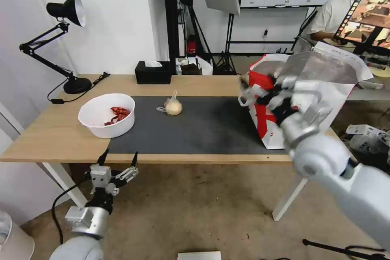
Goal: Pick up the trash from the table and place it into the takeout bag.
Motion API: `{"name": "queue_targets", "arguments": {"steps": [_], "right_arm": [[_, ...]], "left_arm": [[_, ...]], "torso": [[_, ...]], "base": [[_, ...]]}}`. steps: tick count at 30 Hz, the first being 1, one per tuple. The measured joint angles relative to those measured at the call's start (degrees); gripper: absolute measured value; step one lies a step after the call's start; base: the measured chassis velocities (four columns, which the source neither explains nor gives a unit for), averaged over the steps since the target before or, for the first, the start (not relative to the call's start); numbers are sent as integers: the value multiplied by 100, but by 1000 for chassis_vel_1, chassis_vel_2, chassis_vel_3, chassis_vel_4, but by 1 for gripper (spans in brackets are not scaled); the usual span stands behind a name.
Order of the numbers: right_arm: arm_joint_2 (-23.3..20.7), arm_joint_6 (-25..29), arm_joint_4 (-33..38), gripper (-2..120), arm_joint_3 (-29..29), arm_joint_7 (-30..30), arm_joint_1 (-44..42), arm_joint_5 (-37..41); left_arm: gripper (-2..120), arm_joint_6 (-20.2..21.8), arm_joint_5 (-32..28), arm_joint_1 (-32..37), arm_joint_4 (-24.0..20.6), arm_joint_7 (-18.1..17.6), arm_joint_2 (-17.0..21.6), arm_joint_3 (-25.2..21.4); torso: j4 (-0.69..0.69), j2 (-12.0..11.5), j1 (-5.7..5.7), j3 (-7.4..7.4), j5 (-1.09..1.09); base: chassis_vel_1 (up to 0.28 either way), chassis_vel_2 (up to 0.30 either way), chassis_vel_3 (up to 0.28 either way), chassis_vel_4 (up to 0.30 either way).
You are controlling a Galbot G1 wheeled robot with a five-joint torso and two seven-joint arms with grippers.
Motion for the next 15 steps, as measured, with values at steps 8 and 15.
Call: {"name": "queue_targets", "arguments": {"steps": [8,15], "right_arm": [[627,898,-116,100,840,-605,-2339,-1407],[1036,1276,-317,100,1135,-783,-3331,-2068]], "left_arm": [[100,-34,115,49,107,20,-107,25],[100,-48,148,60,164,26,-126,63]], "torso": [[-7,0,0,0,6],[-5,0,0,0,1]], "base": [[0,0,0,0],[0,0,0,0]]}}
